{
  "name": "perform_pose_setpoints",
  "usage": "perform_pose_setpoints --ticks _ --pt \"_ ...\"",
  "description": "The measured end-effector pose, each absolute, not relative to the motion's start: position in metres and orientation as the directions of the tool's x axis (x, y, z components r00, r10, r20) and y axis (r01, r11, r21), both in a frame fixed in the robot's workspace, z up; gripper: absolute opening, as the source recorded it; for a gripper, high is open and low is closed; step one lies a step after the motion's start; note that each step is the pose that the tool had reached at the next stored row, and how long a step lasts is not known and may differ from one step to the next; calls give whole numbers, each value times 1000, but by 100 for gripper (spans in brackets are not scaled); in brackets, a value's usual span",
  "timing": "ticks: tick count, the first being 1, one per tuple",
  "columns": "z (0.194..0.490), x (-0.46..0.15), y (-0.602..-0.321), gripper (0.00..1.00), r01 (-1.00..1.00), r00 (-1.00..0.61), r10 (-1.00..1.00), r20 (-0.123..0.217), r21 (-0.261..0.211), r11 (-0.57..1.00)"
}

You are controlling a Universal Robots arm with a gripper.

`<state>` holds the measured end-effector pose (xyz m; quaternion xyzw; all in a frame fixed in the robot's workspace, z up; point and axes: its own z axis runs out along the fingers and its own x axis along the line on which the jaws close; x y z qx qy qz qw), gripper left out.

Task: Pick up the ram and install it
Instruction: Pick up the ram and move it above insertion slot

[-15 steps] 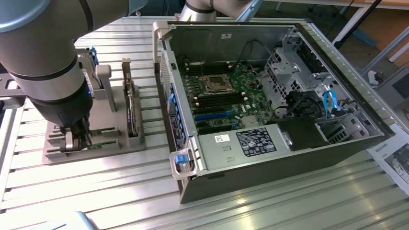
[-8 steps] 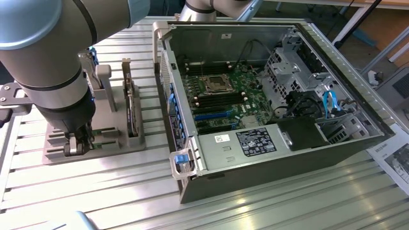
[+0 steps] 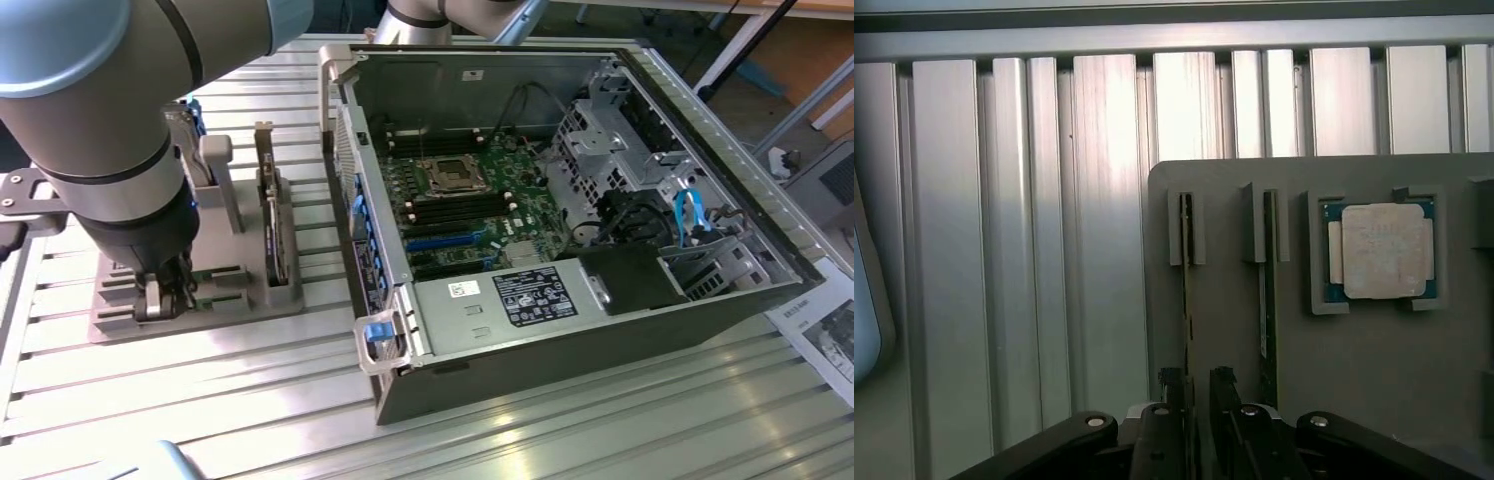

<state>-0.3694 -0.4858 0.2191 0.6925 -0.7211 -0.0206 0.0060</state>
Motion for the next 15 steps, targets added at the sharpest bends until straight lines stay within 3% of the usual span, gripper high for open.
perform_pose_setpoints --ticks 15 --pt "212 -369 -485 25 -998 -41 -999 -20 38 40"
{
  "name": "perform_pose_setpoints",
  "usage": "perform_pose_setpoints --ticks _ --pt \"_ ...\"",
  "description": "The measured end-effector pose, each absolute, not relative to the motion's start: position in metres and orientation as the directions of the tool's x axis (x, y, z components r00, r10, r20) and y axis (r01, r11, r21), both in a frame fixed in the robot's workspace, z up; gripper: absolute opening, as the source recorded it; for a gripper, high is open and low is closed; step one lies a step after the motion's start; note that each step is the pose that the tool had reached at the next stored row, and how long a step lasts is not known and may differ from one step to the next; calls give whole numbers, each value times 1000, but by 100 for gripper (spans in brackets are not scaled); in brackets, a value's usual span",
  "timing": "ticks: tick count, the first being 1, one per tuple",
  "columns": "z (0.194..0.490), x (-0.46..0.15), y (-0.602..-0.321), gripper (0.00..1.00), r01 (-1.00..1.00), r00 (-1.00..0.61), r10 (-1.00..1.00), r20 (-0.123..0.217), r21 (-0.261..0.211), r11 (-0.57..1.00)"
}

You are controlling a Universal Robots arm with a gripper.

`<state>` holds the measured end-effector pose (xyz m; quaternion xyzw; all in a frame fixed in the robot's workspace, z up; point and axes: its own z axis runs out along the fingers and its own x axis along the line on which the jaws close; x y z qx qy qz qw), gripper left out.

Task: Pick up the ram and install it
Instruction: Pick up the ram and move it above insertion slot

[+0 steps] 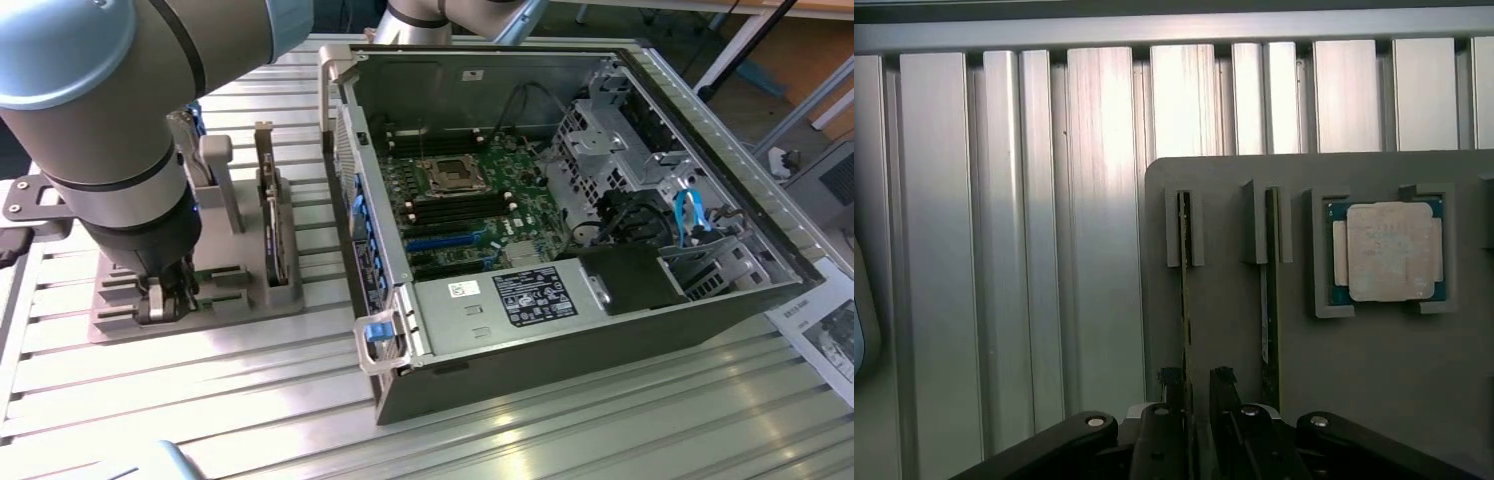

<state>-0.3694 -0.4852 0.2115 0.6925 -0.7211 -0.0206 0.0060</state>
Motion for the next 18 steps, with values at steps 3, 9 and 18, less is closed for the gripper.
perform_pose_setpoints --ticks 3,9,18 --pt "212 -369 -485 25 -999 -33 -999 -20 38 33" --pt "211 -369 -485 25 -999 -26 -999 -20 38 25" --pt "211 -363 -485 25 -999 -25 -999 -20 38 25"
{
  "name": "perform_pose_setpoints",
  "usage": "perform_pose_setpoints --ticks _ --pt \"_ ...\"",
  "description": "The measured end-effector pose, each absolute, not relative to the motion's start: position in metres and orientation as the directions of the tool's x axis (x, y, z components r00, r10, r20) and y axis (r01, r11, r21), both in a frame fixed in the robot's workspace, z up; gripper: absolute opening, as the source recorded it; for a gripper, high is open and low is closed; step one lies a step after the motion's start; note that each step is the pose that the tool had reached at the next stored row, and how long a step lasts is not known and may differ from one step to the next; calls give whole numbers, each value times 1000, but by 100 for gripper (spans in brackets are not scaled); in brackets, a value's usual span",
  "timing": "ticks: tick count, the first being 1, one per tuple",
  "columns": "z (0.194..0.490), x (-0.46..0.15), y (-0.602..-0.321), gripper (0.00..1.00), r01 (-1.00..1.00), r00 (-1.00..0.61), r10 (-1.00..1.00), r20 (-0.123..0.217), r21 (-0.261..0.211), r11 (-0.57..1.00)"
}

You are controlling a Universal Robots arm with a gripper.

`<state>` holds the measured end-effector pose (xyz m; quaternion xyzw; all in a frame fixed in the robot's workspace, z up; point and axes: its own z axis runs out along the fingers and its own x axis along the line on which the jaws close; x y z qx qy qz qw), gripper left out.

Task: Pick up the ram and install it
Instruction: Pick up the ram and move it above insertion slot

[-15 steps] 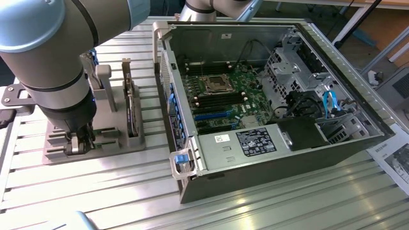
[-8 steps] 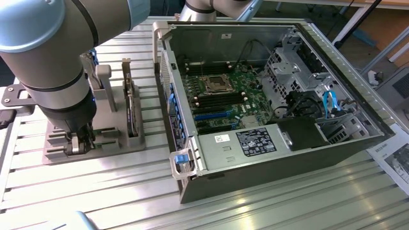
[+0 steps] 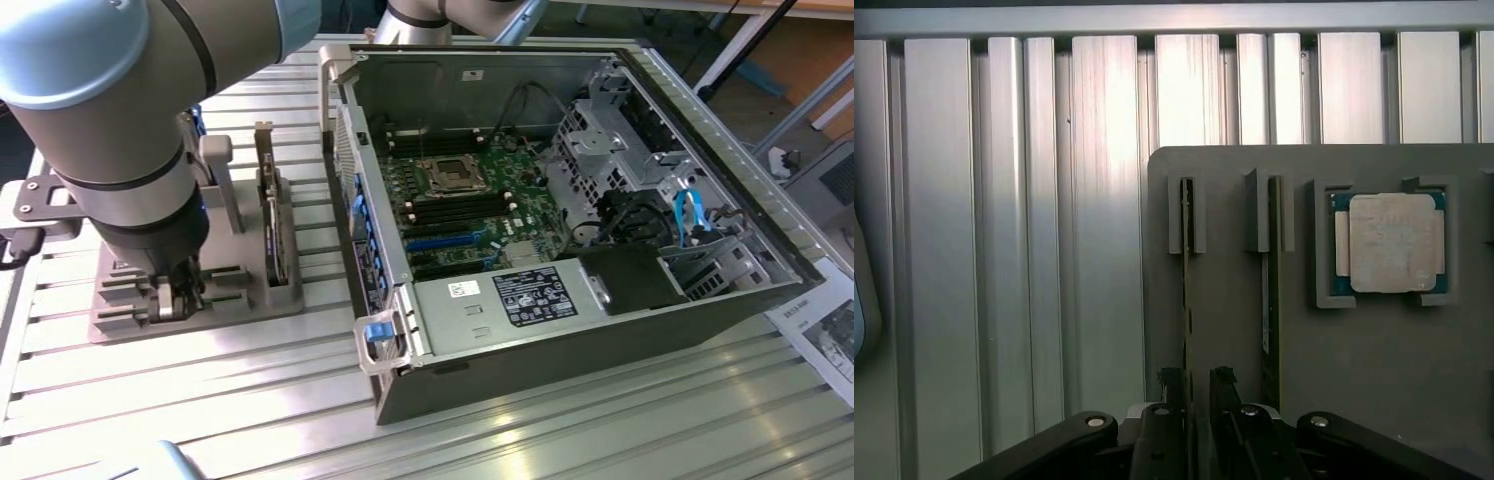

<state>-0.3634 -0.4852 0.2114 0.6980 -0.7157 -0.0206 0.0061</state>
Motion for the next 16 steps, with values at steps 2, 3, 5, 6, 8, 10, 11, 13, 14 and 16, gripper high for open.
perform_pose_setpoints --ticks 2,3,5,6,8,10,11,13,14,16 --pt "211 -363 -485 25 -999 -25 -999 -20 38 25" --pt "212 -363 -485 25 -999 -25 -999 -20 38 25" --pt "211 -363 -485 25 -999 -25 -999 -20 38 25" --pt "211 -363 -485 25 -999 -25 -999 -20 38 25" --pt "212 -363 -486 25 -999 -25 -999 -20 38 25" --pt "211 -363 -486 25 -999 -25 -999 -20 38 24" --pt "211 -363 -486 25 -999 -25 -999 -20 38 24" --pt "211 -363 -486 25 -999 -25 -999 -20 38 24" --pt "211 -363 -486 25 -999 -25 -999 -20 38 25" --pt "211 -363 -486 25 -999 -25 -999 -20 38 25"
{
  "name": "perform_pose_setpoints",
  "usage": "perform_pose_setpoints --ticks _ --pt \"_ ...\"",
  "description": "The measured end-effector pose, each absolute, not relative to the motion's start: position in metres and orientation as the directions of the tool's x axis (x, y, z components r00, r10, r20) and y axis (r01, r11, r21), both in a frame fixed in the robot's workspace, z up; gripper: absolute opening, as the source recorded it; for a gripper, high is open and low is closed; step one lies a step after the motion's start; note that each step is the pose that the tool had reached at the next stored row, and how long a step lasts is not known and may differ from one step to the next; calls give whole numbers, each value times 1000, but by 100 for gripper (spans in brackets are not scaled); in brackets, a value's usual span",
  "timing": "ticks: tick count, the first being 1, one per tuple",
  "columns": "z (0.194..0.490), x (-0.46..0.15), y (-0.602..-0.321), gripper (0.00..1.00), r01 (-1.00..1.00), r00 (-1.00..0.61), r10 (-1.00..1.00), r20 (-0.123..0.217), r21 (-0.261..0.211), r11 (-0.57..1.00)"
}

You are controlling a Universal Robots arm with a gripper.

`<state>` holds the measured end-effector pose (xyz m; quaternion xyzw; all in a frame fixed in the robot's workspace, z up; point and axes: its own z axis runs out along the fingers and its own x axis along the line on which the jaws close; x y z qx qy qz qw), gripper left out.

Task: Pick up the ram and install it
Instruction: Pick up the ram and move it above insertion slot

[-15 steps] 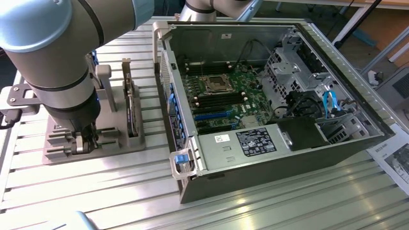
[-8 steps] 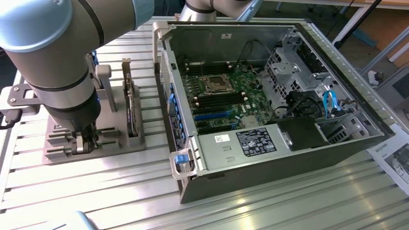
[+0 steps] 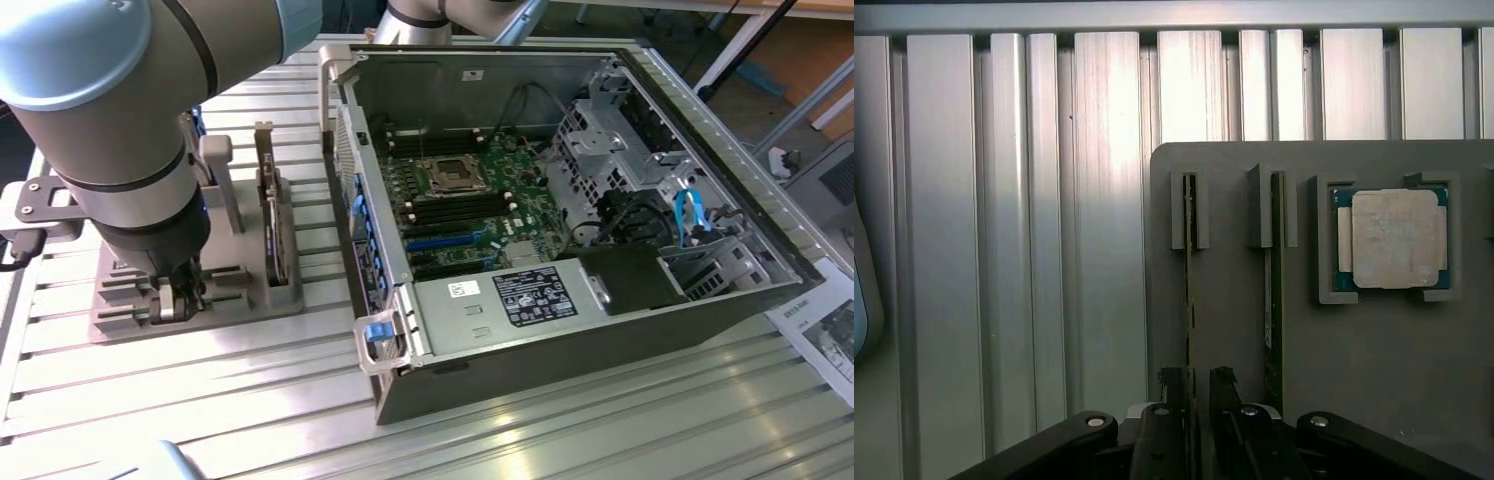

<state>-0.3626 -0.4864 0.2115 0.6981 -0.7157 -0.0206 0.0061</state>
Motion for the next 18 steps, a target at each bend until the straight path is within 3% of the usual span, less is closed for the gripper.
perform_pose_setpoints --ticks 2,3,18 --pt "211 -363 -486 24 -999 -25 -999 -20 38 25" --pt "211 -363 -486 12 -999 -25 -999 -20 38 25" --pt "213 -363 -486 12 -999 -25 -999 -20 38 25"
